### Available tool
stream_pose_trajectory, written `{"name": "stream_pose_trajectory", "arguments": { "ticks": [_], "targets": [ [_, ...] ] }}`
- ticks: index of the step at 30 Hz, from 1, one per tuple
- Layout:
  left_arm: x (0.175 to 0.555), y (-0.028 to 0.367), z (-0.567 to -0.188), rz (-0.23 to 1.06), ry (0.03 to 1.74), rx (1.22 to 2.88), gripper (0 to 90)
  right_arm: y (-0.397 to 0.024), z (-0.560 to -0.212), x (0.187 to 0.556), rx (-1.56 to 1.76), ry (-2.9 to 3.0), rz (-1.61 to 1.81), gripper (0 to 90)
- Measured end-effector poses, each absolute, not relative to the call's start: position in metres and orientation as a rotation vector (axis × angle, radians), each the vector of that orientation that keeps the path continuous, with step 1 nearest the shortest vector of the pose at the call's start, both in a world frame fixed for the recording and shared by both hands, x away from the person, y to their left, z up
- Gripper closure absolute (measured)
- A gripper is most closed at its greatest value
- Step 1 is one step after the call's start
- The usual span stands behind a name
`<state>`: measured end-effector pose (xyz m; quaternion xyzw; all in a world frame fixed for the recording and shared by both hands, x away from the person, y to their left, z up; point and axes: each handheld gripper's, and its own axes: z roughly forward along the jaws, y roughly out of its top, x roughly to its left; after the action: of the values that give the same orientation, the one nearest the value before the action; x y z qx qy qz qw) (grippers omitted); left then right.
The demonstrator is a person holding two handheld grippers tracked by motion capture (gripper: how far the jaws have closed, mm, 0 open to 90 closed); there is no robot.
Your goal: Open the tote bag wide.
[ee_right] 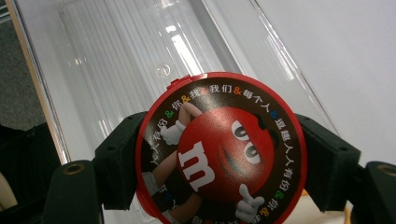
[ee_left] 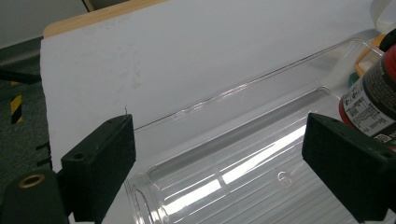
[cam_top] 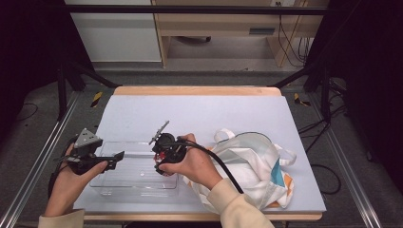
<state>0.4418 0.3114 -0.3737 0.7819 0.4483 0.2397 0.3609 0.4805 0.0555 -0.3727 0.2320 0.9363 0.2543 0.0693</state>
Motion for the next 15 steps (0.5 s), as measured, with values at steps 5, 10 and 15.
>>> {"name": "stream_pose_trajectory", "arguments": {
  "ticks": [5,10,15],
  "targets": [
    [0.442,0.311,-0.374,0.617,1.154,2.015,9.7,0.056,-0.377,0.482,0.695,2.82,0.761,25.8],
    [0.442,0.311,-0.374,0.611,1.15,2.021,9.7,0.057,-0.381,0.483,0.698,2.827,0.75,25.8],
    [0.443,0.31,-0.376,0.612,1.151,2.03,9.7,0.058,-0.384,0.484,0.708,2.822,0.751,25.8]
  ]
}}
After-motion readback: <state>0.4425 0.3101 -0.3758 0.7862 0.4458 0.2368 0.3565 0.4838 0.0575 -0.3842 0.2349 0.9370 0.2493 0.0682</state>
